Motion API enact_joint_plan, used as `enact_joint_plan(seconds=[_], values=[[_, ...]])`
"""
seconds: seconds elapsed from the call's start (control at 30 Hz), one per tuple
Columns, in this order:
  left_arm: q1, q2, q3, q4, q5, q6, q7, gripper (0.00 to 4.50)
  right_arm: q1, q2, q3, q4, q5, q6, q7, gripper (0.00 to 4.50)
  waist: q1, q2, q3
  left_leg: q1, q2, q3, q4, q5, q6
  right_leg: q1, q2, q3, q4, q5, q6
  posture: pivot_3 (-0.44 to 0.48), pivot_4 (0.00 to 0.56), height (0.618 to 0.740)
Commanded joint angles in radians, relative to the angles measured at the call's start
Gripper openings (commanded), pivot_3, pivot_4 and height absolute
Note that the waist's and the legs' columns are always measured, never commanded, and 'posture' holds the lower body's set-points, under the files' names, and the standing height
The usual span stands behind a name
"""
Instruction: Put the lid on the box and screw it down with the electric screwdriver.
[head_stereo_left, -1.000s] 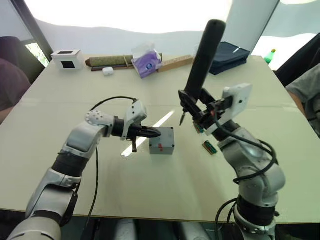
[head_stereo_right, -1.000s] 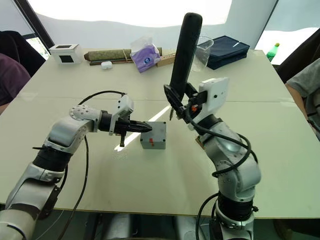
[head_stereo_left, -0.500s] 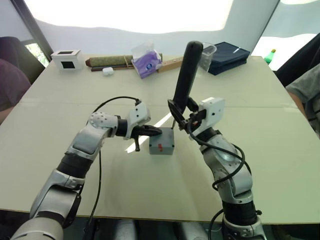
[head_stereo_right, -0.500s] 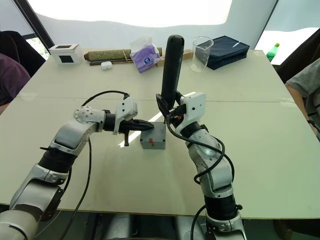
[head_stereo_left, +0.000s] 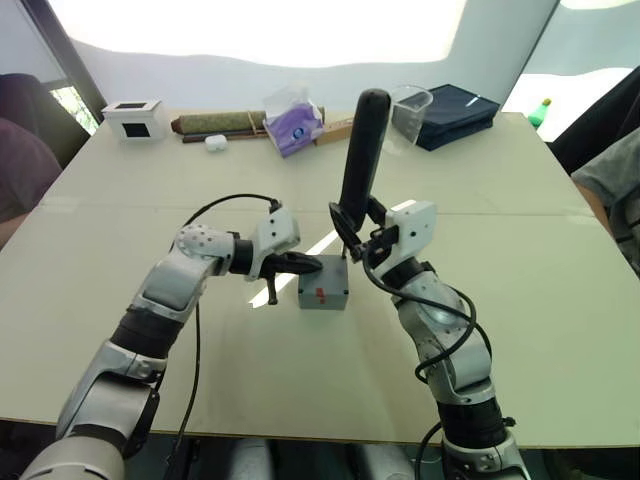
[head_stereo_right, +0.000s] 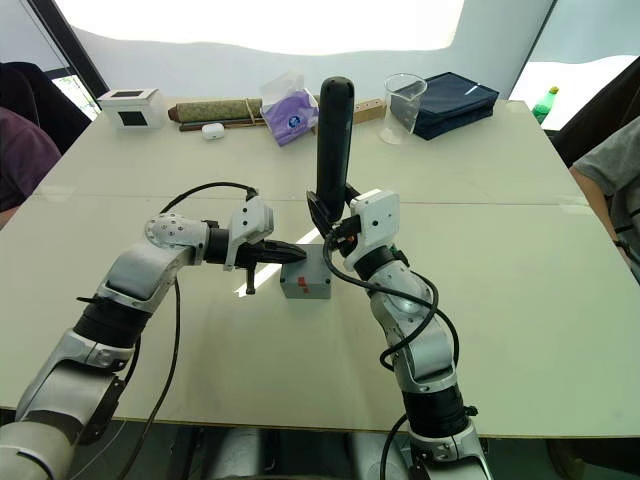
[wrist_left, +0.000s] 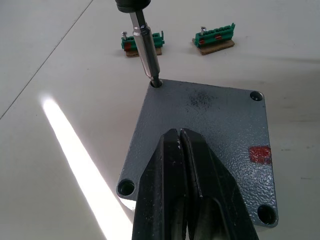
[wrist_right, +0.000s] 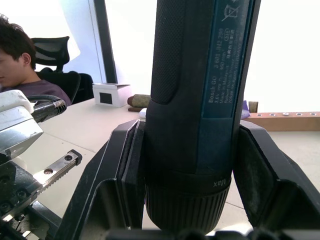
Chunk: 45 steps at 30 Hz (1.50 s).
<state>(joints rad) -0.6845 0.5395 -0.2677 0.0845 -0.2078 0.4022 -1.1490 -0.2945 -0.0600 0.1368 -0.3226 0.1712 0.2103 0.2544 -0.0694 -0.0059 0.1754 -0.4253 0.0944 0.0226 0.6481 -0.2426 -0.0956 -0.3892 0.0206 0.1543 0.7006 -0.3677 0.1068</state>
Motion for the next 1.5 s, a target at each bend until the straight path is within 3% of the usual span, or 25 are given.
enact_joint_plan(seconds=[0.03, 0.17, 0.33, 0.67, 1.2, 1.5], values=[[0.025, 0.013, -0.031, 0.001, 0.026, 0.001, -0.014, 0.00, 0.039, -0.007, 0.016, 0.002, -0.006, -0.022, 0.016, 2.16, 0.000, -0.001, -0.001, 0.001, 0.000, 0.000, 0.000, 0.000, 0.000, 0.001, 0.000, 0.000, 0.000, 0.000, 0.000, 0.000, 0.150, 0.739], [0.035, 0.017, -0.038, 0.012, 0.035, -0.012, -0.021, 0.00, 0.083, -0.040, 0.036, -0.011, -0.012, 0.052, 0.030, 2.16, 0.000, -0.004, -0.004, 0.003, 0.000, 0.000, 0.000, 0.000, 0.000, 0.003, 0.000, 0.000, 0.000, 0.000, 0.000, 0.000, 0.150, 0.739], [0.047, 0.018, -0.046, 0.007, 0.035, -0.017, -0.022, 0.00, 0.112, -0.070, 0.045, -0.014, -0.017, 0.136, 0.030, 2.16, -0.001, -0.009, -0.010, 0.018, 0.000, 0.000, -0.003, -0.005, 0.008, 0.018, 0.000, 0.000, -0.003, -0.001, -0.001, 0.000, 0.150, 0.739], [0.062, 0.019, -0.059, -0.013, 0.043, -0.017, -0.027, 0.00, 0.080, -0.103, 0.074, 0.057, -0.076, 0.215, 0.020, 2.16, 0.000, -0.014, -0.028, 0.020, 0.000, 0.000, -0.002, -0.006, 0.010, 0.021, 0.001, 0.000, -0.004, -0.001, -0.001, 0.000, 0.150, 0.739], [0.071, 0.017, -0.060, -0.017, 0.045, -0.005, -0.020, 0.00, 0.098, -0.084, 0.064, 0.021, -0.050, 0.224, 0.015, 2.16, 0.000, -0.016, -0.035, 0.026, 0.000, -0.001, -0.004, -0.009, 0.015, 0.031, 0.001, 0.000, -0.013, -0.001, -0.001, 0.000, 0.150, 0.739], [0.067, 0.006, -0.064, -0.010, 0.043, -0.006, -0.023, 0.00, 0.024, -0.114, 0.034, -0.067, -0.033, 0.405, 0.006, 2.16, 0.000, -0.015, -0.035, 0.028, 0.000, 0.000, -0.005, -0.009, 0.015, 0.032, 0.001, 0.000, -0.014, -0.001, -0.001, 0.000, 0.150, 0.739]])
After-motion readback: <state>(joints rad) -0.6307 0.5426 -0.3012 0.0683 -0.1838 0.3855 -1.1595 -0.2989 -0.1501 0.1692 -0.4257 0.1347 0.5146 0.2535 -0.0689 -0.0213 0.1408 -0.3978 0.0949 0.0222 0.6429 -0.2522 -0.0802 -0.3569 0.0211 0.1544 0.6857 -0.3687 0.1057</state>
